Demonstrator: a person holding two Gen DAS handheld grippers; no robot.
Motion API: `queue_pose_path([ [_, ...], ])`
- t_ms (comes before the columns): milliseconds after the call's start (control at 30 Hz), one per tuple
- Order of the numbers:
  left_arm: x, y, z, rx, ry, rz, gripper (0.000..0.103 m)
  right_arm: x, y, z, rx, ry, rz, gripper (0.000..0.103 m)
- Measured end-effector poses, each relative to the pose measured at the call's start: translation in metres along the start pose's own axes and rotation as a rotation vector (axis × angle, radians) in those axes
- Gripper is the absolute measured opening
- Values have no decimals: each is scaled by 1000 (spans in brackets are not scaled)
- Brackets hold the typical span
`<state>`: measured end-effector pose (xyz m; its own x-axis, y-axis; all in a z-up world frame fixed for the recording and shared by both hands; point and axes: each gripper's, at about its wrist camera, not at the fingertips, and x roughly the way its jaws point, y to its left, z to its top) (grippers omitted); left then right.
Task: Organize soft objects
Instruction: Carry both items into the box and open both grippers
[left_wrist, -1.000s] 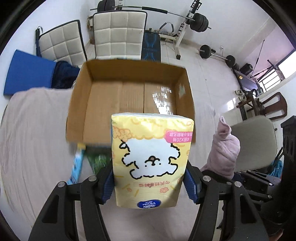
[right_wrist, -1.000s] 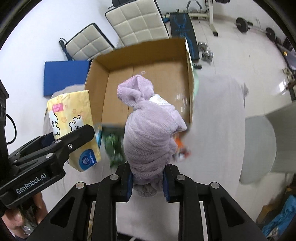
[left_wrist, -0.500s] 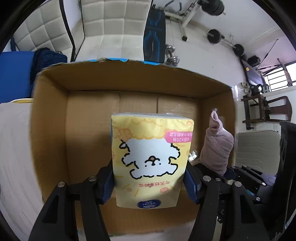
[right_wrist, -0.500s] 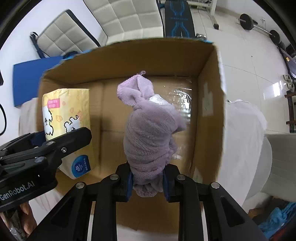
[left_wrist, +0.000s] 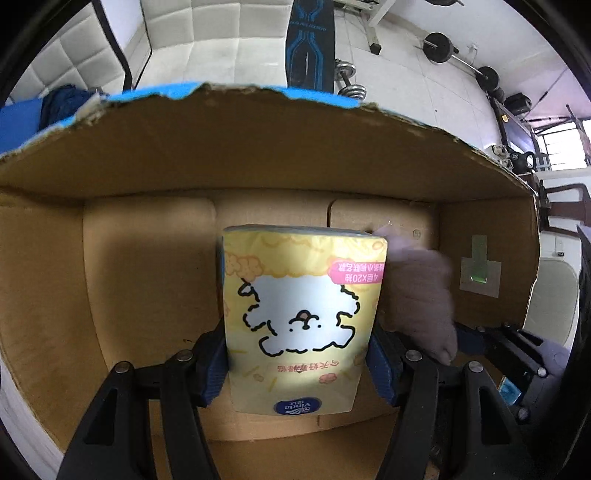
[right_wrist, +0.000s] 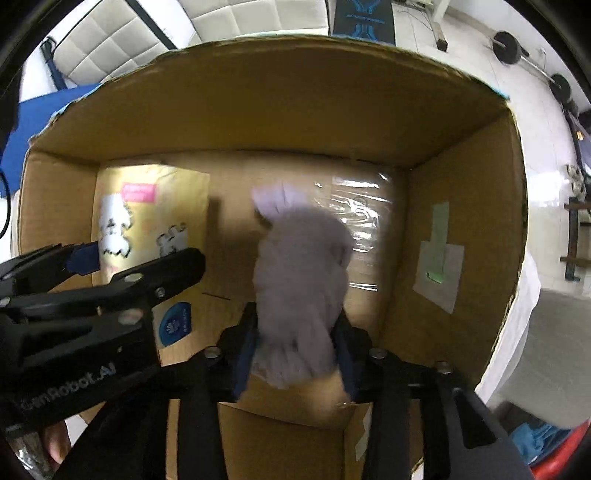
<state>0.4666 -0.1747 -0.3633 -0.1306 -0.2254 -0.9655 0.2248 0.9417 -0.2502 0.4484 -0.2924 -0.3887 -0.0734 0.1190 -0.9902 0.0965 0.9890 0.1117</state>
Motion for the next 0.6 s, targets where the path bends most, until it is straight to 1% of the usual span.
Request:
queue_pose_path([
  [100, -12, 4, -3, -27, -25, 9, 61, -10, 2, -2, 1, -11, -2, 55],
  [133, -19, 4, -7, -27, -35, 14, 62, -14, 2, -3, 4, -17, -4, 61],
  [200, -29, 3, -11, -21, -48, 30, 66, -22, -1, -9, 5, -30, -16, 67],
  [267, -43, 3, -20, -18, -78, 48, 68, -31, -1, -21, 11, -35, -23, 67],
  [300, -49, 4, -24, -15, -91, 56, 71, -38, 8, -32, 10, -36, -28, 67],
  [333, -58, 5, -30, -12, -107, 64, 73, -41, 7, -38, 13, -37, -30, 71],
  [367, -61, 7, -32, -11, -116, 72, 79, -44, 9, -43, 16, -38, -31, 75],
  [400, -71, 7, -40, -8, -139, 93, 83, -49, 10, -50, 22, -43, -29, 86],
  [433, -78, 7, -47, -3, -160, 105, 84, -51, 16, -49, 27, -48, -27, 93],
  [500, -87, 11, -57, 6, -182, 128, 97, -58, 22, -62, 43, -67, -18, 97],
  [533, -93, 12, -65, 8, -194, 136, 97, -60, 23, -69, 48, -76, -18, 102],
  [600, -102, 16, -75, 16, -214, 140, 98, -66, 27, -81, 61, -106, -21, 103],
])
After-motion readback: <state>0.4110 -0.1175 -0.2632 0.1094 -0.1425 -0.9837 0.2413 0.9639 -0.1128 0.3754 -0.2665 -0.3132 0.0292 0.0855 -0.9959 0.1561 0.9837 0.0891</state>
